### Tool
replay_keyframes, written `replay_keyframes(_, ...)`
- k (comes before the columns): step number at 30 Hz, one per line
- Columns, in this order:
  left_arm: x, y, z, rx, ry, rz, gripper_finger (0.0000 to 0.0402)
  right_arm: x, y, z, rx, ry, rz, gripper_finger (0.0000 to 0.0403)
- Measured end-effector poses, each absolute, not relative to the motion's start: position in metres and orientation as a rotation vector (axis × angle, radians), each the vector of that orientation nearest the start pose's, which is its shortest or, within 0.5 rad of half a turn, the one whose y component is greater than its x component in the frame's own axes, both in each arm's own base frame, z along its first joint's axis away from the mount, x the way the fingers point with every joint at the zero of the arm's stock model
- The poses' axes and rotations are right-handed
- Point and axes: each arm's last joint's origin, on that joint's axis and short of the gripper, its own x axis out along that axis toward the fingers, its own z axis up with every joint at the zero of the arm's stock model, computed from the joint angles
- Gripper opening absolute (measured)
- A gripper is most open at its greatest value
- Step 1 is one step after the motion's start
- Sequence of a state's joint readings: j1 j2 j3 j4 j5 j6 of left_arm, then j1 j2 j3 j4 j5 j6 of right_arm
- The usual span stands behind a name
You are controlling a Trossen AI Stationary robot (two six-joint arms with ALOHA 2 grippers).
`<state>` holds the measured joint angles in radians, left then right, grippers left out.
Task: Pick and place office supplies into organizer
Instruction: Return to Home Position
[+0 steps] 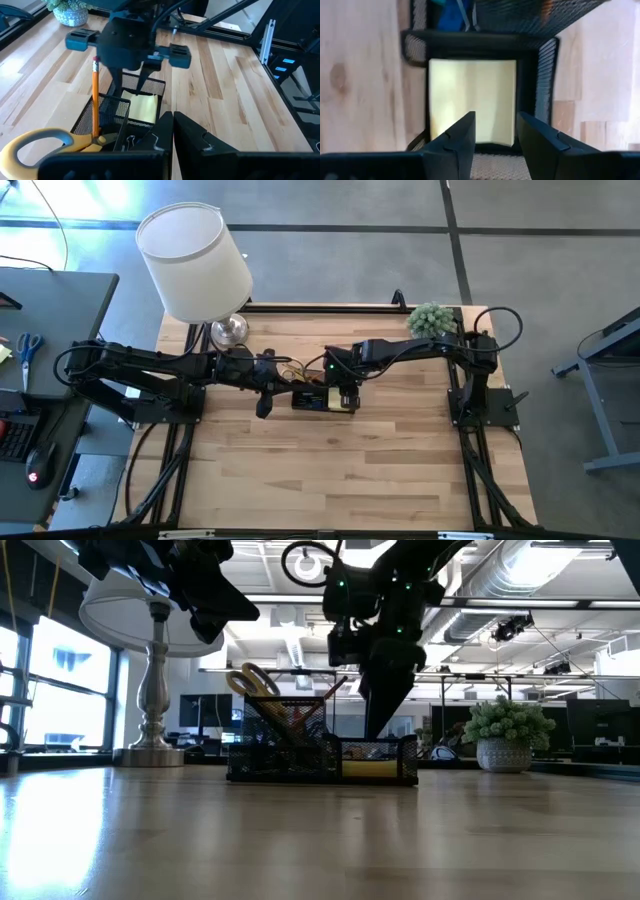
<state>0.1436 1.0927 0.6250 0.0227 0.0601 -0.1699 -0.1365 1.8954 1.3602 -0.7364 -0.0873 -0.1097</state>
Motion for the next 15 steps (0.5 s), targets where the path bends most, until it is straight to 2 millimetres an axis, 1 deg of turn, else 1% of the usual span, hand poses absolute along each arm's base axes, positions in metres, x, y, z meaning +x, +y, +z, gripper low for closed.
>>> replay_keyframes(3,0.229,0.031,0.239,-0.213,0.436,0.119,0.0003,0.368,-0.041,0.194,0.041,1.264,0.039,0.0140)
replay_keyframes(6,0.229,0.031,0.239,-0.214,0.436,0.120,0.0003,0.364,-0.033,0.209,0.030,1.237,0.029,0.0140)
replay_keyframes(9,0.230,0.031,0.240,-0.228,0.427,0.123,0.0003,0.356,-0.025,0.231,0.028,1.178,0.019,0.0140)
replay_keyframes(12,0.230,0.031,0.240,-0.229,0.426,0.123,0.0003,0.344,-0.019,0.257,0.040,1.118,0.005,0.0140)
replay_keyframes(15,0.229,0.031,0.241,-0.229,0.420,0.122,0.0003,0.330,-0.012,0.277,0.016,1.084,-0.064,0.0140)
